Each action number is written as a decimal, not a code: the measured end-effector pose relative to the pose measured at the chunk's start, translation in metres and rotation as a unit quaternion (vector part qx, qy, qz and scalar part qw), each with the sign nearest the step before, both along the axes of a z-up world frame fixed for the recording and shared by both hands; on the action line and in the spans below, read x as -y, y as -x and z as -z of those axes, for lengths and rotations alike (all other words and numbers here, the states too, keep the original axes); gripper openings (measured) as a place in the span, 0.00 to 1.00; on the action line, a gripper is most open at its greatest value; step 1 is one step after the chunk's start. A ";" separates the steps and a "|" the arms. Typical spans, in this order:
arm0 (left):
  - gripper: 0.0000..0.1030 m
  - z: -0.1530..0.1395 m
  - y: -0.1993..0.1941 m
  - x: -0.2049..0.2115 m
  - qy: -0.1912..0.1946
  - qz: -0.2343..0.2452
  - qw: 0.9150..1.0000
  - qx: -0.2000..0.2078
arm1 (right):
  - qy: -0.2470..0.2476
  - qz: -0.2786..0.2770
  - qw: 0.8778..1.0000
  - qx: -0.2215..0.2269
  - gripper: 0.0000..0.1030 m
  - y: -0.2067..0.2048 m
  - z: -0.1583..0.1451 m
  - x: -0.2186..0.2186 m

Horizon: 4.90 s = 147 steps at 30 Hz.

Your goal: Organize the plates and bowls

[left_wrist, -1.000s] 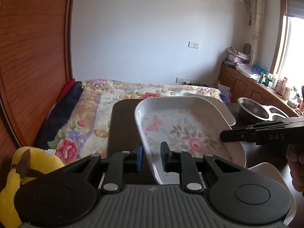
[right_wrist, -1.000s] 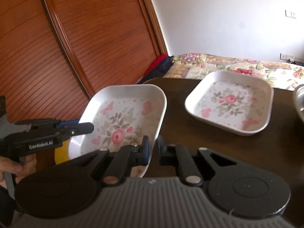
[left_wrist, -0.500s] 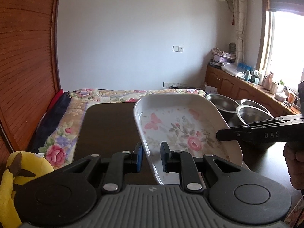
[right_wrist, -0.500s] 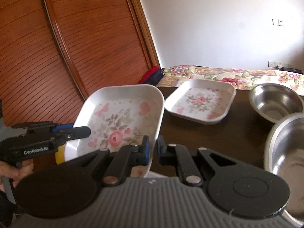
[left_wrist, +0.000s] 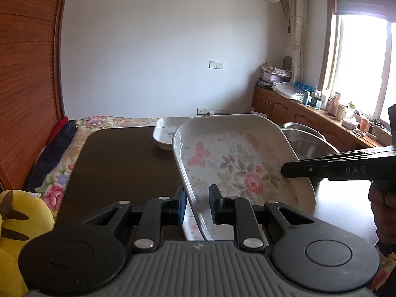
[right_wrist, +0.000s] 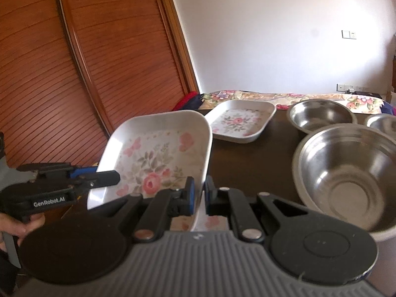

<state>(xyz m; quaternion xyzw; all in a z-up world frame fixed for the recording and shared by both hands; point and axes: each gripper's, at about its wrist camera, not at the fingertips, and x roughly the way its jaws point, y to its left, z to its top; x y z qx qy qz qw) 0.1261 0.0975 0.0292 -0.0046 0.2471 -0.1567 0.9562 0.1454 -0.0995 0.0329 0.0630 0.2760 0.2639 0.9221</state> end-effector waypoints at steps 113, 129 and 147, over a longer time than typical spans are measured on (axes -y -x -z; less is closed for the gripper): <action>1.00 -0.023 -0.075 -0.006 0.006 -0.005 1.000 0.005 | 0.058 0.032 0.993 0.098 0.85 -0.029 -0.046 -0.011; 0.83 -0.011 -0.185 -0.003 -0.035 -0.014 0.999 -0.040 | 0.090 -0.014 0.996 0.018 0.54 -0.108 -0.035 -0.045; 0.77 0.014 -0.262 0.003 -0.028 -0.021 0.996 -0.083 | 0.094 -0.024 0.993 -0.071 0.53 -0.152 -0.012 -0.047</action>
